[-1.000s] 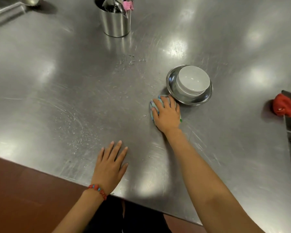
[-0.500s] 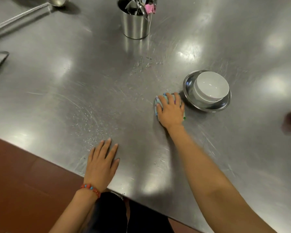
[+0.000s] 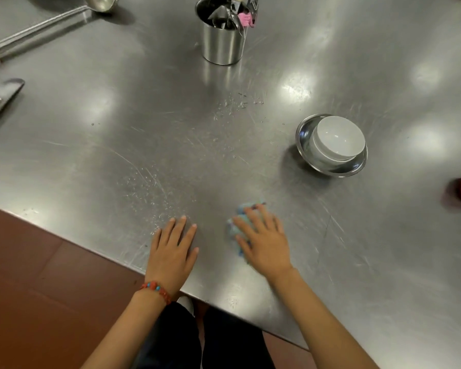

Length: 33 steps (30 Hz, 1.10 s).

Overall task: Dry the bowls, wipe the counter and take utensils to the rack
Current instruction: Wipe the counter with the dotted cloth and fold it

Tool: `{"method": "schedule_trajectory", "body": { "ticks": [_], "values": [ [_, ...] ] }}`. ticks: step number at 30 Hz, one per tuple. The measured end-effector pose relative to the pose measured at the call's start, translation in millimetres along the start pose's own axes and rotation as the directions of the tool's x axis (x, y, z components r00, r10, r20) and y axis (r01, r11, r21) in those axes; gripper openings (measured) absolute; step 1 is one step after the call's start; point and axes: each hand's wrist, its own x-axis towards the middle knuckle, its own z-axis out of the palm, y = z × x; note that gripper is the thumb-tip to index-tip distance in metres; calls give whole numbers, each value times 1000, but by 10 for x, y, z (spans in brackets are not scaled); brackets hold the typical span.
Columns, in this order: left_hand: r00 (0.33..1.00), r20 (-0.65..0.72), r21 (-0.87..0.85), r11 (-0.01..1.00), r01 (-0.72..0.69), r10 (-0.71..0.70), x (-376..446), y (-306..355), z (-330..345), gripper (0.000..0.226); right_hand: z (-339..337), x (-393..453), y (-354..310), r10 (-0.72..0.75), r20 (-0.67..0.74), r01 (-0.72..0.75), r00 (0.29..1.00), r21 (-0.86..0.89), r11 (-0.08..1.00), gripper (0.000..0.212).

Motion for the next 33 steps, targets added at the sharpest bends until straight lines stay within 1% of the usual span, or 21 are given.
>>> {"method": "schedule_trajectory", "body": {
  "ticks": [2,3,4,5,6,8,9,11,13,14,16,18,19,20,21,23,25,28,29,30,33],
  "values": [
    [1000,-27,-15,1000,-10,9,-24,-45,-18,53,-57,76,23,214,-28,-213,976,31,977,38],
    [999,-42,-25,1000,-9,8,-45,-84,-22,53,-60,65,-50,294,-47,-291,955,51,955,38],
    [999,-52,-41,999,0,-2,-71,-132,-36,53,-41,17,-169,343,-63,-339,937,65,939,37],
    [998,-63,-60,998,13,-17,-99,-192,-51,53,1,-71,-327,349,-70,-344,935,73,936,37],
    [997,-75,-76,997,28,-33,-124,-264,-62,54,59,-182,-519,306,-68,-301,950,70,951,37],
    [993,-92,-101,993,66,-75,-170,-423,-88,56,185,-435,-902,108,-32,-106,994,64,992,37],
    [990,-101,-110,990,85,-96,-188,-508,-100,58,230,-516,-1010,6,-25,-4,1000,56,998,36],
    [985,-119,-119,986,114,-128,-219,-679,-118,59,235,-433,-994,-134,-26,135,991,44,990,34],
    [982,-123,-126,983,132,-147,-231,-824,-134,59,196,-172,-891,-192,-43,192,981,11,981,33],
    [981,-121,-130,982,138,-154,-238,-881,-136,59,180,-2,-866,-171,-53,171,984,-4,985,32],
    [981,-115,-132,981,140,-155,-252,-954,-126,59,153,372,-893,-5,-57,6,998,8,1000,31],
    [982,-118,-130,983,129,-145,-263,-986,-113,60,162,607,-1021,171,-76,-168,982,38,985,29],
    [983,-113,-134,983,128,-143,-266,-992,-110,61,188,618,-1093,206,-80,-204,975,31,978,29],
    [985,-102,-137,982,128,-143,-264,-997,-115,62,227,566,-1156,196,-80,-195,977,14,981,31],
    [986,-94,-135,983,125,-138,-263,-1001,-119,62,277,447,-1218,146,-71,-146,987,-5,989,32],
    [989,-89,-116,987,107,-118,-268,-1020,-118,60,359,123,-1362,5,-26,-5,1000,-19,1000,35],
    [992,-72,-96,991,92,-99,-271,-1054,-121,57,399,-56,-1449,-93,7,93,996,-7,996,36],
    [995,-56,-53,996,77,-80,-264,-1096,-131,54,336,183,-1365,-199,0,199,980,-6,980,35],
    [996,-52,-38,996,75,-77,-260,-1102,-128,54,315,343,-1320,-200,9,200,980,-12,980,35],
    [996,-47,-27,997,75,-76,-257,-1104,-126,53,297,539,-1279,-162,22,162,987,-2,987,35],
    [995,-47,-20,996,83,-84,-253,-1113,-105,52,284,1209,-1262,65,63,-69,996,74,995,34]
  ]
}}
